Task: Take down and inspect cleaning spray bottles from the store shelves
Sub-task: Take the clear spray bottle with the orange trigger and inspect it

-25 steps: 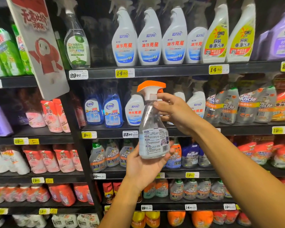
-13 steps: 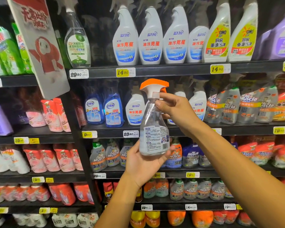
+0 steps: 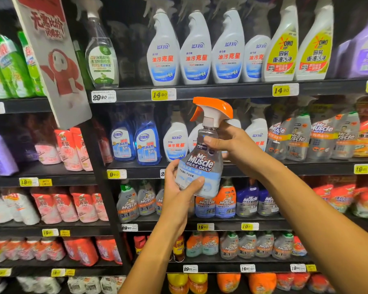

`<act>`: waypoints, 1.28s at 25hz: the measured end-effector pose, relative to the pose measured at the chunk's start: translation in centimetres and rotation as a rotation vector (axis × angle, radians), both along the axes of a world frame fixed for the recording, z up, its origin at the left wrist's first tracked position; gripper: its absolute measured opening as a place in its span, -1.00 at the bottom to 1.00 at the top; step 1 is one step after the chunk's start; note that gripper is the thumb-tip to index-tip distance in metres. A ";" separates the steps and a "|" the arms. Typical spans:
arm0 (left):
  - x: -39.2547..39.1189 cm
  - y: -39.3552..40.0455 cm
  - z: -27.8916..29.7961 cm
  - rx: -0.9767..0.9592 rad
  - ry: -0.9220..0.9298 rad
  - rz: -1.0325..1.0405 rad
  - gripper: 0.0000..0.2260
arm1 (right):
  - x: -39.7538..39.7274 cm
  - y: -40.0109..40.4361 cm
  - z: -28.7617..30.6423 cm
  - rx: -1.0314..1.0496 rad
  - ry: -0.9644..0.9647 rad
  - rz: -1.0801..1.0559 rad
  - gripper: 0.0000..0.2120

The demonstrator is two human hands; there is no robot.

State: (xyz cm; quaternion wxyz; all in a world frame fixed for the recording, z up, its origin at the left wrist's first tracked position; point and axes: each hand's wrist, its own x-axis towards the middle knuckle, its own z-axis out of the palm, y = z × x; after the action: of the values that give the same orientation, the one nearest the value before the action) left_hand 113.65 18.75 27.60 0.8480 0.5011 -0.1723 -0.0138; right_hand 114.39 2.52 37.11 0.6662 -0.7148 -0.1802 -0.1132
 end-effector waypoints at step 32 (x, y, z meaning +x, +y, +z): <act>-1.4 -2.3 -0.4 0.575 -0.650 0.846 -0.52 | 1.1 -1.0 -1.5 0.278 0.192 0.077 -0.69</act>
State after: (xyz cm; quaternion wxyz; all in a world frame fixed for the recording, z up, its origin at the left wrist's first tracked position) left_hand 112.21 16.47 27.15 0.5143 0.7139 -0.1977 0.4322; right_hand 115.51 1.52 35.61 0.7766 -0.6159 -0.1255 -0.0425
